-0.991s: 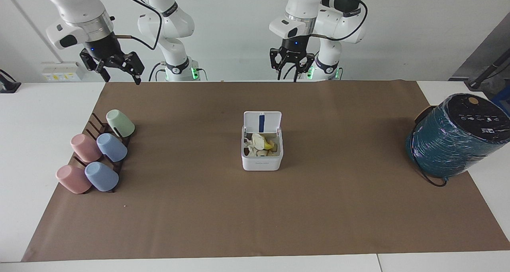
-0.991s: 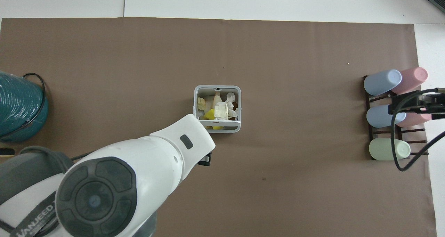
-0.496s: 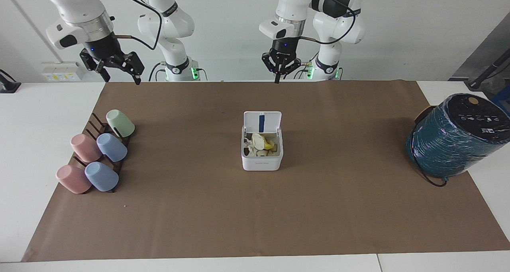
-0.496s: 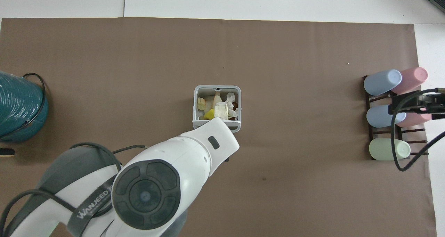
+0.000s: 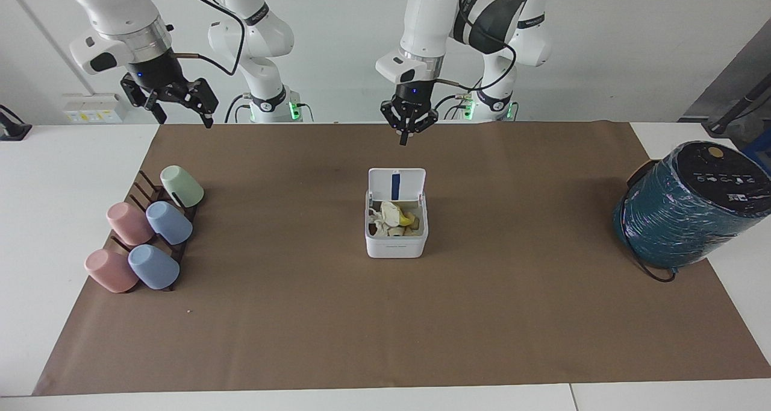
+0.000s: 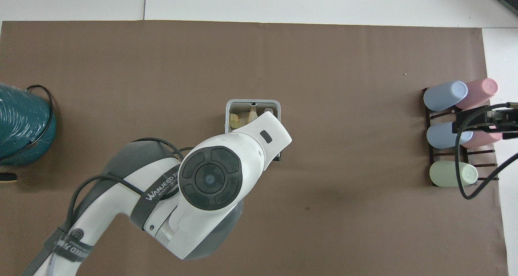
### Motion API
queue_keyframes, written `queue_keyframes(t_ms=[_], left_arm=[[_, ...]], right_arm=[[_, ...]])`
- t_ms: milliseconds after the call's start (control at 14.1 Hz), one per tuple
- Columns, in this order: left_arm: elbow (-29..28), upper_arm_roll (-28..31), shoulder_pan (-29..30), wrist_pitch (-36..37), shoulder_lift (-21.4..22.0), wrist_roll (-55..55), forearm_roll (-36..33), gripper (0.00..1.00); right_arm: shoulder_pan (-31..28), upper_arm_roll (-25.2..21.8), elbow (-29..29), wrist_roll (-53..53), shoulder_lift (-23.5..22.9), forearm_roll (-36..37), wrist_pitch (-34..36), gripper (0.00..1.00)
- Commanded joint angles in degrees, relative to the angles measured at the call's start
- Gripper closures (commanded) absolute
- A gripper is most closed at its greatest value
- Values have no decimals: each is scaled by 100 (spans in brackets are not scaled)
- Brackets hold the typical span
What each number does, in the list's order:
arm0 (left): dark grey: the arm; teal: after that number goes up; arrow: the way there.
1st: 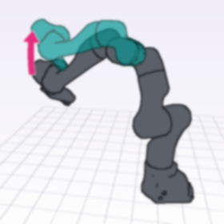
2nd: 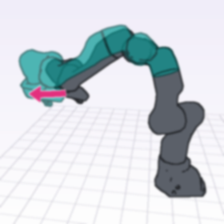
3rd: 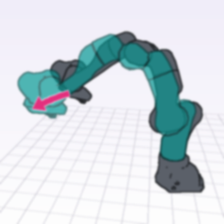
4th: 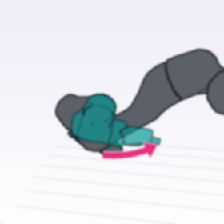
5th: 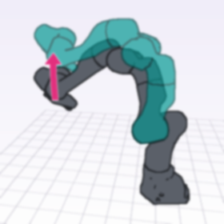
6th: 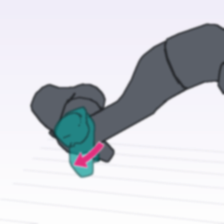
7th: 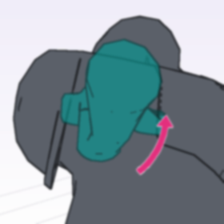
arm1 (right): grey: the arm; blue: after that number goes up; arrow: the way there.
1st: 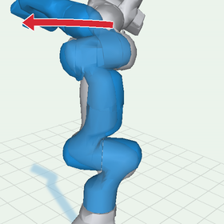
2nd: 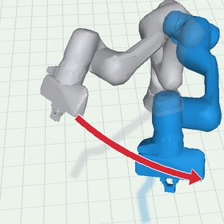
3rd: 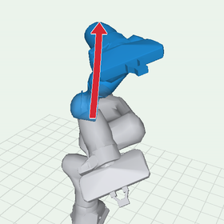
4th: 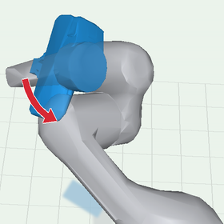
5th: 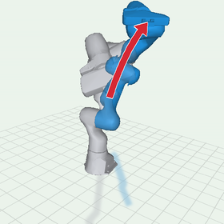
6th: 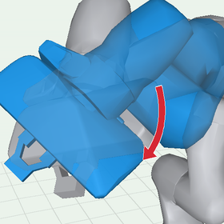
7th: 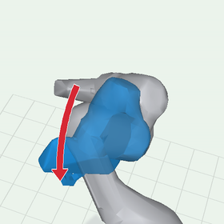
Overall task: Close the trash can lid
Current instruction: 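Push the white lid down over the trash can with the left gripper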
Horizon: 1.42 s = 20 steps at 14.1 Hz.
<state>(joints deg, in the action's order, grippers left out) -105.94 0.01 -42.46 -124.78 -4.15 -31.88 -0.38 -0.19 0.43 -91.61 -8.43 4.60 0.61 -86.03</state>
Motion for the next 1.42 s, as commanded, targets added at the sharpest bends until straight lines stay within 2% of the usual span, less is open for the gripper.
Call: queue_keyframes(t_ms=[0,283,637,1133,1345], left_arm=[[363,43,132,-90,-288,-72,20,100],[390,43,370,-564,-473,-72,151,100],[372,43,370,-960,-692,-81,293,100],[978,52,379,-1215,-1711,-160,266,100],[979,61,405,-1522,-1914,-143,240,100]], right_arm=[[-7,-34,-147,131,137,-122,-89,0],[-7,-34,-147,131,128,-122,-89,0],[-7,-34,-147,131,128,-122,-80,0],[2,-34,-147,131,128,-122,-89,0],[-7,-34,-147,131,128,-122,-80,0]])
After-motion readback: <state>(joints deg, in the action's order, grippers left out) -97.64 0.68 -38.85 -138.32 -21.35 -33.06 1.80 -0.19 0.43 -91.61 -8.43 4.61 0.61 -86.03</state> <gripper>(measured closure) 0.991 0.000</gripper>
